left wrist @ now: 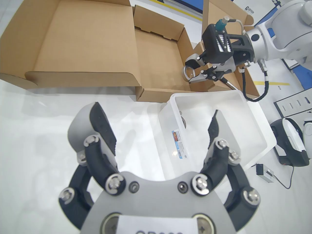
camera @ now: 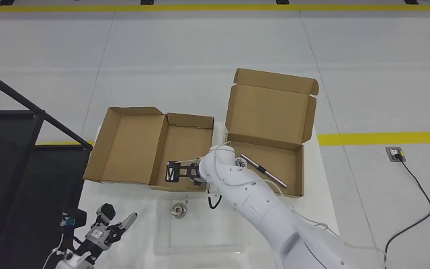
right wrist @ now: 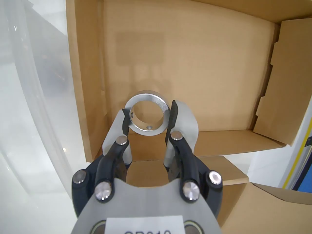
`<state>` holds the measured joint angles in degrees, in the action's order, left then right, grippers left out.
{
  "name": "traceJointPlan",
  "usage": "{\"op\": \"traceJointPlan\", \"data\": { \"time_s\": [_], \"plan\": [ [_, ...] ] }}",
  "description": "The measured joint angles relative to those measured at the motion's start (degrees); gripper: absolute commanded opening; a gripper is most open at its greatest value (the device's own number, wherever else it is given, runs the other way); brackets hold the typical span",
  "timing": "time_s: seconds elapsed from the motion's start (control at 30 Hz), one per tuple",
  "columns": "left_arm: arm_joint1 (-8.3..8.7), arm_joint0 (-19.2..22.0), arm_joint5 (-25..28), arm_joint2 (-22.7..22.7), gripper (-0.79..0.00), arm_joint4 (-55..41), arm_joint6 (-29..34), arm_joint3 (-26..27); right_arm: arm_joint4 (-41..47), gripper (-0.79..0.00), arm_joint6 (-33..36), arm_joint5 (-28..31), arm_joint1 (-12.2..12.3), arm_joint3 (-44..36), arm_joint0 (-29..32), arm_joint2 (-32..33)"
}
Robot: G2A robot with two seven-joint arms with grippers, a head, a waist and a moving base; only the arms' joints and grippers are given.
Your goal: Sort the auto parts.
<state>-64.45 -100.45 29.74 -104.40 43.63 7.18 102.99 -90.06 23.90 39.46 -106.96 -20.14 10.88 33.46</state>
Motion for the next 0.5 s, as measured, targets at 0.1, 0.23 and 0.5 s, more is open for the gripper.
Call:
{"op": "traceJointPlan", "data": {
  "time_s": [0.1,0.23,0.5],
  "plan": [
    [0.0,0.02,-0.02,0.06,0.0,0.18,-0.07,0.01,0.11,-0.785,-1.55,1.0,-0.66,2.2,-0.4,-0.33],
    [0.0,0.06,-0.11,0.1,0.0,0.13,-0.12,-0.04,-0.35,-0.785,-4.29,3.66,-1.19,4.22,-1.01,-0.88],
    [0.01,0.09,-0.16,0.08,0.0,0.27,-0.34,-0.06,-0.35,-0.413,-4.67,5.56,-2.32,6.91,-1.8,-1.41]
  ]
}}
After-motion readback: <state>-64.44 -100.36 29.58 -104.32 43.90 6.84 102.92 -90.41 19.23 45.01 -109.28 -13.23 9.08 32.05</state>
